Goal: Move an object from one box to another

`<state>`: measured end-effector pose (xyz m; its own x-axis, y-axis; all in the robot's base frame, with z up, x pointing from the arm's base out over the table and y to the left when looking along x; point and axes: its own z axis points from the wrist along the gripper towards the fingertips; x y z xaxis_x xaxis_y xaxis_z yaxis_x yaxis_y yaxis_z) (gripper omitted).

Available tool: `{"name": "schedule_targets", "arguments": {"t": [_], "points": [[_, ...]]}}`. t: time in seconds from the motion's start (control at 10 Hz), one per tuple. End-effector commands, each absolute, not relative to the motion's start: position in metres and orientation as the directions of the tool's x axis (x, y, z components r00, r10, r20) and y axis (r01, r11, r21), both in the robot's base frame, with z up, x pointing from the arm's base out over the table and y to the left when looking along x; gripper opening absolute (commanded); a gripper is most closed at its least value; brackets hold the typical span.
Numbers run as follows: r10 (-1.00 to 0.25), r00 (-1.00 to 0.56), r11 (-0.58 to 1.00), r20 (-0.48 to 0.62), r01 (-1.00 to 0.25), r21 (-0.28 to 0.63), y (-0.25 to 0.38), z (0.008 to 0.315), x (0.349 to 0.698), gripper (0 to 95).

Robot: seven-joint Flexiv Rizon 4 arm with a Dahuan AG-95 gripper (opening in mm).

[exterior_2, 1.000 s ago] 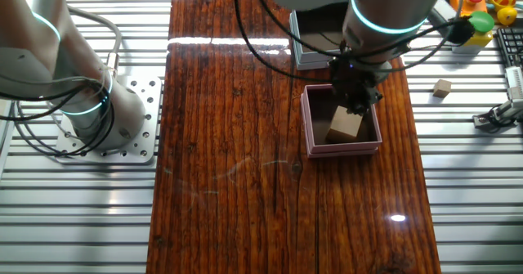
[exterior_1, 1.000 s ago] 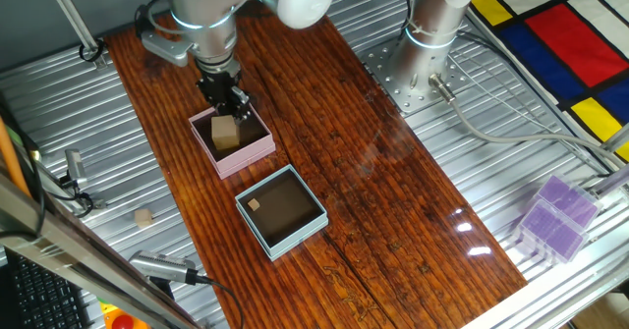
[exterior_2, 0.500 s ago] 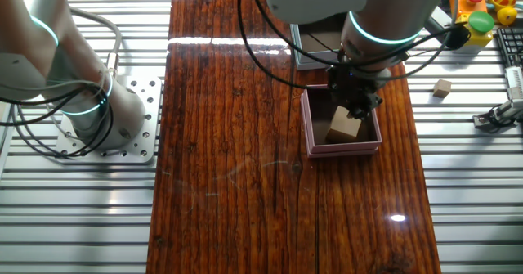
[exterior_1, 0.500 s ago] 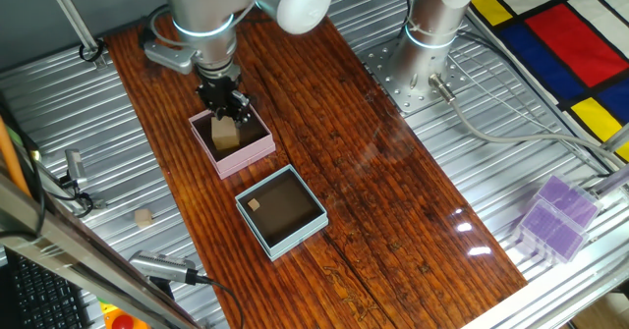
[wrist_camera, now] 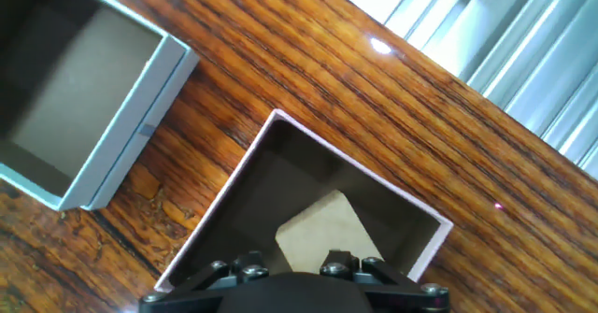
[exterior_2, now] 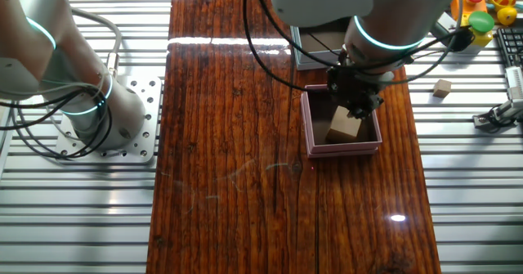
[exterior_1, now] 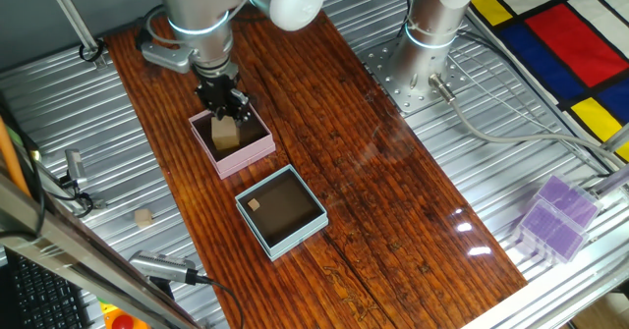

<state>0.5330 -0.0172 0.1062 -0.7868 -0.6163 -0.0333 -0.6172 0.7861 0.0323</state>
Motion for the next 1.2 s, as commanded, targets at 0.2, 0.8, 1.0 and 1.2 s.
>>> {"name": "schedule_targets", "arguments": {"t": [0.2,0.8,1.0,1.2], "points": [[-0.611,-0.791,0.791,-0.033,-0.612,0.029,-0.018,0.107,0.532,38.0],[-0.679,-0.733,0.733,-0.042,-0.680,0.028,-0.025,0.104,0.539,57.0],[-0.689,-0.723,0.723,-0.047,-0.691,0.024,-0.033,0.094,0.546,57.0],[-0.698,-0.714,0.714,-0.055,-0.700,0.026,-0.035,0.088,0.548,57.0]]}}
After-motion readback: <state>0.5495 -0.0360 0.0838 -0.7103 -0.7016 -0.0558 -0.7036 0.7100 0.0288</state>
